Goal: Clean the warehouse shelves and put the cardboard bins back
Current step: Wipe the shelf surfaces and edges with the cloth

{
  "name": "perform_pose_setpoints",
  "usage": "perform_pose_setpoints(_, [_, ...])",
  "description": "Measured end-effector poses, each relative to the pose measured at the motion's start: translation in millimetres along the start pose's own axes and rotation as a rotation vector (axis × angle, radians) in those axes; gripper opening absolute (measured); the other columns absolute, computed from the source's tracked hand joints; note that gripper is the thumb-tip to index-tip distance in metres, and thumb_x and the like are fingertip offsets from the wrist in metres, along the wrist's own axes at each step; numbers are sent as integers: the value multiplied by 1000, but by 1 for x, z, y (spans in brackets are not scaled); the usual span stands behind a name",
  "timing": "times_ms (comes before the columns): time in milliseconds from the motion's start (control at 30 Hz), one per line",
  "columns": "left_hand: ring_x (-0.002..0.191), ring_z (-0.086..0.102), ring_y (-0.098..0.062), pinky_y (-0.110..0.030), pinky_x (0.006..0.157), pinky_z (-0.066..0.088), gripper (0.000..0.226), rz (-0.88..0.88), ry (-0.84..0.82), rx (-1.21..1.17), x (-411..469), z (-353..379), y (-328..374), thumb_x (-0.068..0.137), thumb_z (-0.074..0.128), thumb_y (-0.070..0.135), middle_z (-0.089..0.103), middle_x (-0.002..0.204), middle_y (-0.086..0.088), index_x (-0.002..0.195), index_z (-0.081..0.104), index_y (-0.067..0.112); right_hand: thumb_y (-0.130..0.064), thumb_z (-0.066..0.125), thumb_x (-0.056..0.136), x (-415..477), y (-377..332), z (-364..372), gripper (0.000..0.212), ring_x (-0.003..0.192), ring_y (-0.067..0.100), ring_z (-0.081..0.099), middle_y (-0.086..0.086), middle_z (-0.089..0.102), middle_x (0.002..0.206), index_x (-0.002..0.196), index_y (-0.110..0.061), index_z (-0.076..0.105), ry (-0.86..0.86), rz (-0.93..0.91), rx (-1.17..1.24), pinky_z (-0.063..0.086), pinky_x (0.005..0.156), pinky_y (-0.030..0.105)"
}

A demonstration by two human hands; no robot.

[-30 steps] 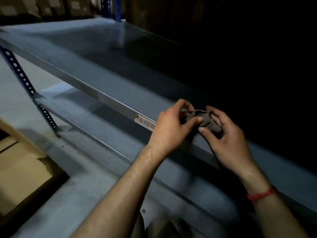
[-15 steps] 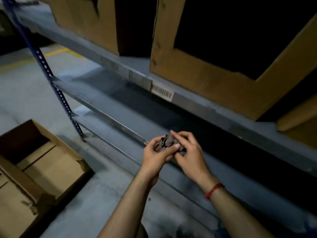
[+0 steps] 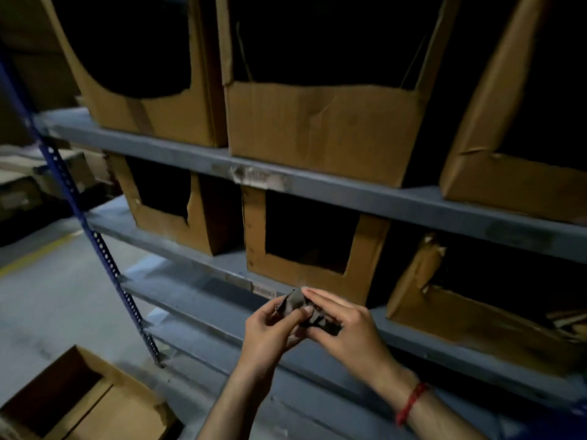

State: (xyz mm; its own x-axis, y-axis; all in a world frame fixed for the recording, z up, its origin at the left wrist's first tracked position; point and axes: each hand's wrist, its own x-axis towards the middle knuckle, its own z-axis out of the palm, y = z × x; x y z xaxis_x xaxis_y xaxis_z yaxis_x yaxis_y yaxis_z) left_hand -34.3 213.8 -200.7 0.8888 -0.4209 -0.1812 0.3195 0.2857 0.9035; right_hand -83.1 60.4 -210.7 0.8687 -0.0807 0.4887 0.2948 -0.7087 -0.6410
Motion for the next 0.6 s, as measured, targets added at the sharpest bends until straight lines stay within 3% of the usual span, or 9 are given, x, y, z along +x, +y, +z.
perform_pose_setpoints(167, [97, 73, -26, -29, 74, 60, 33, 167, -127, 106, -11, 47, 56, 83, 76, 4, 76, 101, -12, 115, 71, 10, -19, 87, 74, 18, -39, -59, 63, 116, 5, 61, -5, 66, 127, 132, -15, 63, 215, -139, -95, 48, 97, 17])
perform_pose_setpoints(367, [100, 72, -27, -39, 82, 58, 38, 315, -306, 118, -14, 100, 115, 81, 78, 6, 75, 103, -11, 117, 67, 9, -12, 85, 76, 40, -84, -117, 59, 116, 3, 61, -2, 65, 127, 131, -12, 64, 467, -205, -223, 49, 97, 19])
perform_pose_setpoints(500, [107, 70, -19, -25, 85, 57, 36, 420, -525, 145, -9, 128, 144, 87, 73, 10, 74, 112, -7, 122, 67, 11, -7, 82, 76, 51, -101, -151, 59, 119, 5, 59, 0, 63, 127, 132, -9, 62, 579, -215, -277, 48, 99, 20])
perform_pose_setpoints(600, [112, 68, -19, -29, 90, 56, 35, 537, -675, 206, -3, 150, 156, 90, 70, 11, 72, 116, -7, 125, 66, 11, -8, 78, 80, 51, -107, -172, 59, 119, 4, 59, 1, 61, 129, 136, -10, 59, 663, -229, -284, 53, 92, 21])
